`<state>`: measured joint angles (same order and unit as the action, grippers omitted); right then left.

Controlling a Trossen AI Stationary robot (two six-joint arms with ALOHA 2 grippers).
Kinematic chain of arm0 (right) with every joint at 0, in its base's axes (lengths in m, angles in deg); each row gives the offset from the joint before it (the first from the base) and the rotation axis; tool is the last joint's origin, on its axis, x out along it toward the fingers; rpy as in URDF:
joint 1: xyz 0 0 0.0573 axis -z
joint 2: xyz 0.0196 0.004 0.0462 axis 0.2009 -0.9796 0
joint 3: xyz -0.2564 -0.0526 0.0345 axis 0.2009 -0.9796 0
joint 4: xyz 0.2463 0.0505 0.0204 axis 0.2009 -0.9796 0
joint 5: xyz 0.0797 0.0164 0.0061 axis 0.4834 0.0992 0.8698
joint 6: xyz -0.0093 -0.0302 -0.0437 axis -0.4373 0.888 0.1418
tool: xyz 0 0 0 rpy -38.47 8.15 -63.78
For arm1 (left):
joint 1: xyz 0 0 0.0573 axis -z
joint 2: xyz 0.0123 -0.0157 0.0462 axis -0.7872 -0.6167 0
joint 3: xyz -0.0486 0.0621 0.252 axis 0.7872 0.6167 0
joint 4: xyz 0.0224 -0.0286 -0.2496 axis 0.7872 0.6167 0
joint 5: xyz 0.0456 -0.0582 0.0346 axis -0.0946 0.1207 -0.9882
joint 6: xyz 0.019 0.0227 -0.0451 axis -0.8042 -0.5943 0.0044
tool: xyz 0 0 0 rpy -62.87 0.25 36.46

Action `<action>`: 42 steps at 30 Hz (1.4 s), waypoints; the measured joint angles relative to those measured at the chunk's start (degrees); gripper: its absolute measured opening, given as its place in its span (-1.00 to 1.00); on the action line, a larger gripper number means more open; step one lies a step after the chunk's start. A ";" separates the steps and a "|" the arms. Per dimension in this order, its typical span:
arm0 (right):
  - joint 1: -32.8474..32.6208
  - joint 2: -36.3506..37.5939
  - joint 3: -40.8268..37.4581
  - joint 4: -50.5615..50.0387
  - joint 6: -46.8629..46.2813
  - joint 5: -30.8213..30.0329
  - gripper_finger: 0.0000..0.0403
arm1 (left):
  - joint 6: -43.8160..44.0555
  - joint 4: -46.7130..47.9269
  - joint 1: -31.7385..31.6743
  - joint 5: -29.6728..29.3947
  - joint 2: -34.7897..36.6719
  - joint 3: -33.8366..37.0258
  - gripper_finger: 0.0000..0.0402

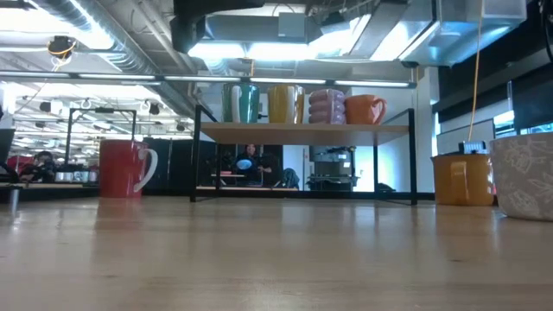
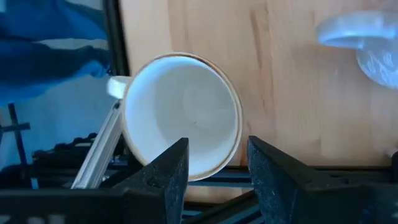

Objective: Place coffee mugs
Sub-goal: Put the green mug on the shelf

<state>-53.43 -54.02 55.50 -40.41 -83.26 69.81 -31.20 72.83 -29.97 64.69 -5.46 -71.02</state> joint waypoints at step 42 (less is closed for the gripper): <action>12.20 -8.93 6.68 6.19 18.03 -6.12 -0.97 | -5.18 2.00 -2.09 3.16 1.92 -0.11 -0.41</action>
<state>-41.23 -62.95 62.18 -34.21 -65.23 63.70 -36.37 74.83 -32.06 67.85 -3.54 -71.12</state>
